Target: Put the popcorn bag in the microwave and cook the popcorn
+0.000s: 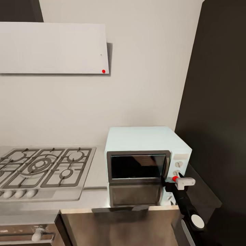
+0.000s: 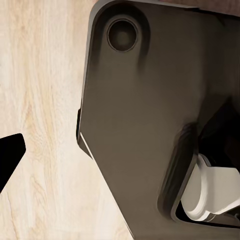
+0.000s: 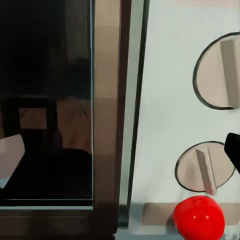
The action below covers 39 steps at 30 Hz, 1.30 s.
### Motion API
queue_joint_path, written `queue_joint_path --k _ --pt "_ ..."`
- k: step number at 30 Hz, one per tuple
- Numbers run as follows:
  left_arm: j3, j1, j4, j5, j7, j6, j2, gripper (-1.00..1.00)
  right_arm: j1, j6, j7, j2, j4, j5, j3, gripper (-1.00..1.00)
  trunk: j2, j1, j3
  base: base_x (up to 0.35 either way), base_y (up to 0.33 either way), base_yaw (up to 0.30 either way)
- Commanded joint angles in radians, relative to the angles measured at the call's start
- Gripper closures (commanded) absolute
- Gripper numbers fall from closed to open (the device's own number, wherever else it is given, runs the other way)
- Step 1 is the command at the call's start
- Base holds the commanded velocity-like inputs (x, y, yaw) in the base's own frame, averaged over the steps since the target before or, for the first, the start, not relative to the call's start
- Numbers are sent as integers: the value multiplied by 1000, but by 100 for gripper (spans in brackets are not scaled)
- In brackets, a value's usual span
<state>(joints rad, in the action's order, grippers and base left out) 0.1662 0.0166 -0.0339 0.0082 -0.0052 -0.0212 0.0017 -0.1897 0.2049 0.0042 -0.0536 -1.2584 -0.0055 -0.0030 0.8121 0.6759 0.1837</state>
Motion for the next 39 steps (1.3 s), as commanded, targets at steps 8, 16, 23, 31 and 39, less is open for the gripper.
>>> queue_joint_path --k 8,16,23,31,39 --pt "6 0 -1 1 0 -2 1 -100 -1 4 0 0 0 -1 0 -100 1 0 1 25 2 0" --pt "6 0 -1 1 1 -2 1 -100 -1 5 0 0 0 -1 0 -100 1 0 1 52 0 0" --pt "7 0 -1 1 1 -2 1 -100 -1 5 0 0 0 -1 0 -100 1 0 1 101 0 0" --pt "7 0 -1 1 1 -2 1 -100 -1 7 0 0 -1 -1 0 -100 1 0 1 5 0 0" --pt "7 0 -1 1 1 -2 1 -100 -1 29 0 0 -1 -1 0 100 1 0 1 0 0 0"
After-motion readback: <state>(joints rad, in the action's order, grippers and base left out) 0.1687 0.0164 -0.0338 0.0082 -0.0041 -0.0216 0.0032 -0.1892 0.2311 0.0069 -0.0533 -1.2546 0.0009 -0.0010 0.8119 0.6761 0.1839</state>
